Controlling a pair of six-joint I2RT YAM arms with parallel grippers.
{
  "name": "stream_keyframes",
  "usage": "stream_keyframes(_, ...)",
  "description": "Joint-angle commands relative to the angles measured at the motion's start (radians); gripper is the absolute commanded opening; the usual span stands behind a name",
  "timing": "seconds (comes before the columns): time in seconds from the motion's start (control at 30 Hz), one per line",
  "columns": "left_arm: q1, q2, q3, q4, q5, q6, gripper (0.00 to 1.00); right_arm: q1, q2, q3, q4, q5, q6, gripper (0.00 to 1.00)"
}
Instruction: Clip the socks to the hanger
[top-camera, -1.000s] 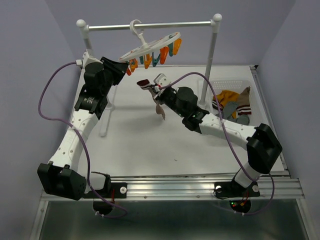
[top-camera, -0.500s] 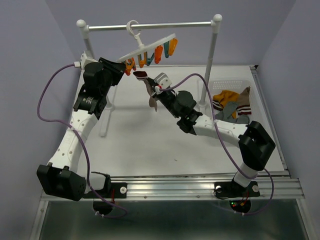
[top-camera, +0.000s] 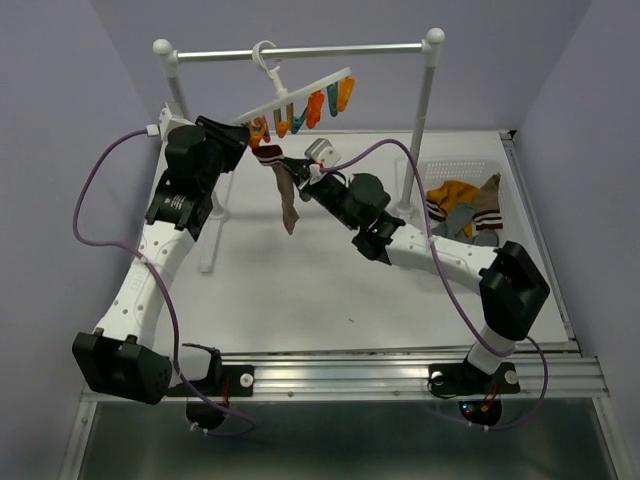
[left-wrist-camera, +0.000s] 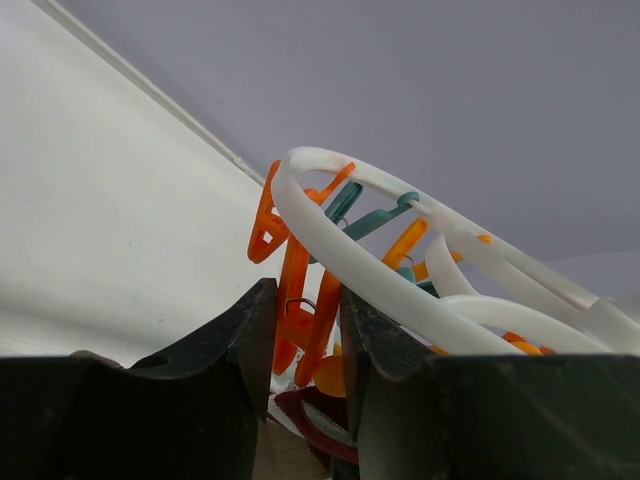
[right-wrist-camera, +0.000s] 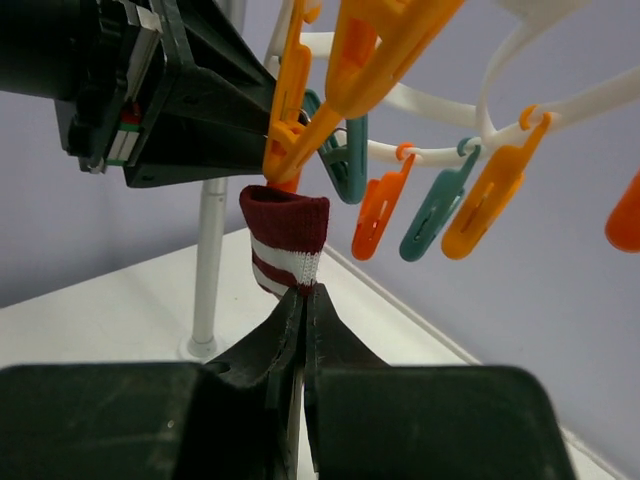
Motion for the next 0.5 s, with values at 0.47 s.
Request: stream_keyframes(0.47, 0.006, -0.074, -0.081, 0.079, 0.103, 0.135, 0.0, -0.199, 0.035, 0.188, -0.195, -0.768, 0.662, 0.01)
